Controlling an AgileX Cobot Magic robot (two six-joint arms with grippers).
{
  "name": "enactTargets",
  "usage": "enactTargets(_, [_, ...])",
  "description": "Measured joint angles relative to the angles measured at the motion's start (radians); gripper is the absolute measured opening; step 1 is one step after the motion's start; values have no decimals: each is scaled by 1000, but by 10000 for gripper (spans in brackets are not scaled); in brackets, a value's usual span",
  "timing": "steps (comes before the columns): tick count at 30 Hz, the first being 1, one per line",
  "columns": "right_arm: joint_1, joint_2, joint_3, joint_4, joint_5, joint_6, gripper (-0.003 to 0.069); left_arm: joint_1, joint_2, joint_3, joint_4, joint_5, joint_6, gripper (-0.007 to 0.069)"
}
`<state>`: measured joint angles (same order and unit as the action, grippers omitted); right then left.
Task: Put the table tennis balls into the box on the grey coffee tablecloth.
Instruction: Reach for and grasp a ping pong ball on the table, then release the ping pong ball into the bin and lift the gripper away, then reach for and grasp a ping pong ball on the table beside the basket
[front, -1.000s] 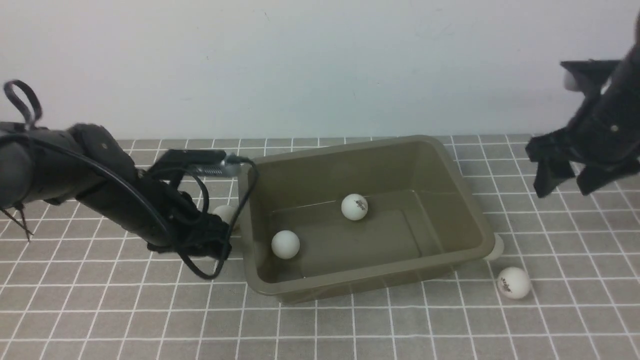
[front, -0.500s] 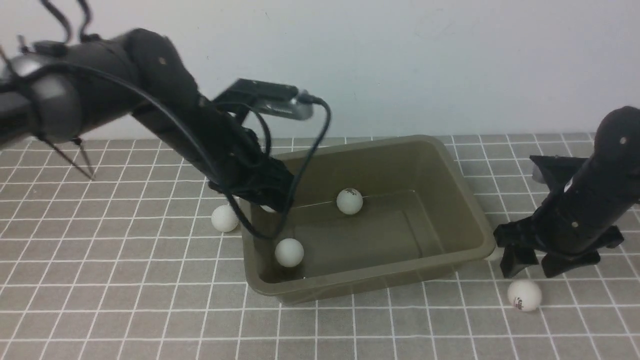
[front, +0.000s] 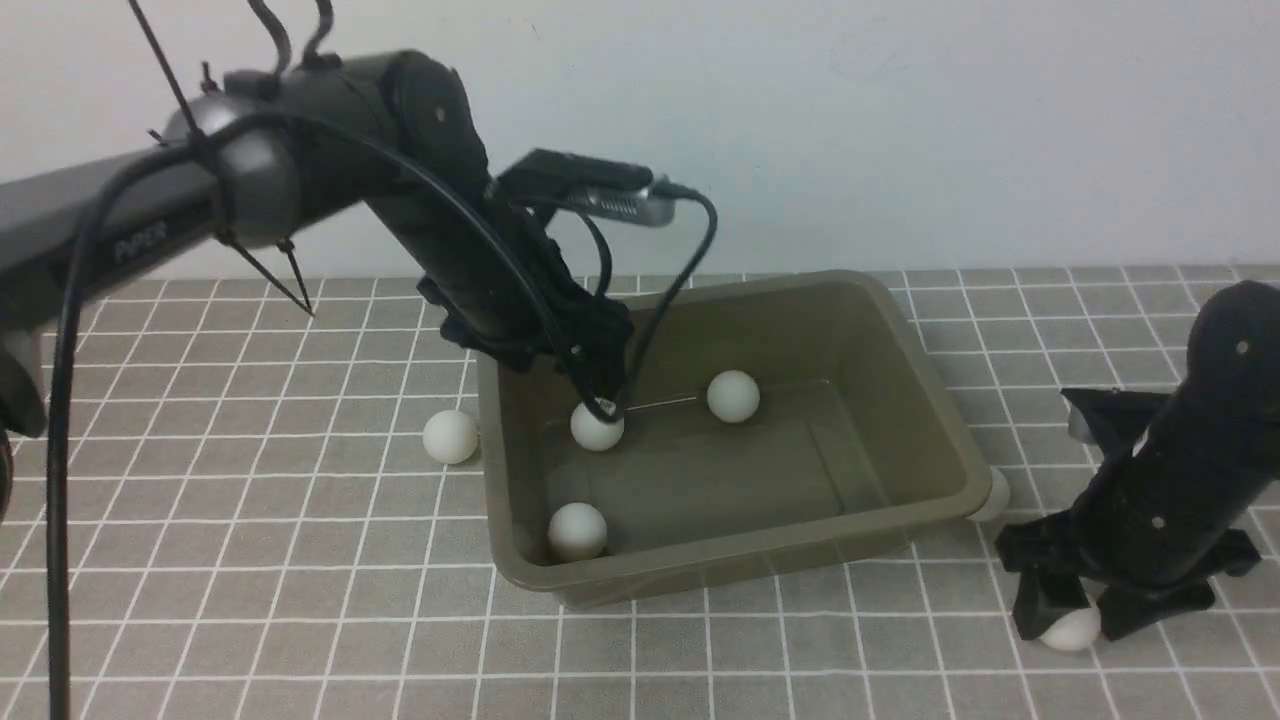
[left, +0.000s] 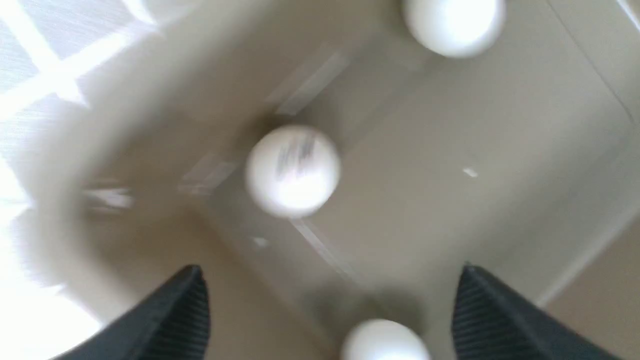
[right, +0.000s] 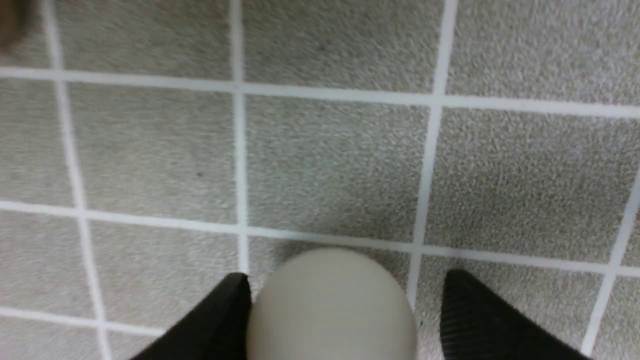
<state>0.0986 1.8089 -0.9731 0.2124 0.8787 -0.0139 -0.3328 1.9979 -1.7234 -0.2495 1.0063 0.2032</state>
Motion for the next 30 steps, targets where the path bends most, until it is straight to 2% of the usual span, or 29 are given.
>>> enactTargets(1, [0, 0, 3, 0, -10, -8, 380, 16, 0, -31, 16, 30, -21, 480])
enactTargets(2, [0, 0, 3, 0, -12, -13, 369, 19, 0, -37, 19, 36, -26, 466])
enactTargets(4, [0, -6, -4, 0, -13, -37, 354, 64, 0, -86, 35, 91, -43, 282])
enactTargets(5, [0, -11, -10, 0, -5, -42, 357, 80, -1, -95, 37, 111, -45, 218])
enactTargets(6, [0, -33, -34, 0, 19, -49, 357, 122, -3, -104, 40, 134, -45, 104])
enactTargets(7, [0, -62, -65, 4, 56, -51, 357, 161, -4, -105, 42, 155, -45, 52])
enactTargets(8, [0, -68, -71, 5, 56, -51, 357, 167, -4, -105, 42, 155, -45, 46])
enactTargets(10, [6, -156, -153, 61, 105, -58, 357, 248, -4, -76, 45, 166, -45, 4])
enactTargets(14, [71, -208, -268, 137, 62, -100, 357, 307, -2, -5, 15, 158, -18, -5])
enactTargets(17, [151, -179, -355, 158, -1, -140, 357, 299, 0, 33, -30, 125, 31, 11])
enactTargets(20, [206, -109, -432, 162, -17, -152, 359, 272, 15, 46, -52, 99, 80, 72])
enactTargets(22, [225, -49, -491, 165, -8, -143, 395, 247, 39, 47, -60, 69, 105, 167])
enactTargets(24, [228, -6, -538, 163, 18, -120, 472, 230, 66, 47, -58, 42, 117, 281])
enactTargets(25, [228, -2, -551, 158, 26, -117, 489, 228, 71, 48, -58, 40, 118, 293])
enactTargets(26, [228, 6, -592, 126, 64, -110, 566, 218, 99, 48, -56, 18, 120, 428])
enactTargets(27, [228, 6, -596, 121, 72, -110, 573, 217, 102, 48, -56, 14, 121, 440])
enactTargets(29, [228, -1, -631, 56, 103, -100, 616, 209, 133, 48, -50, 0, 128, 547])
enactTargets(30, [227, -9, -643, 19, 118, -87, 624, 207, 143, 48, -48, -3, 131, 575])
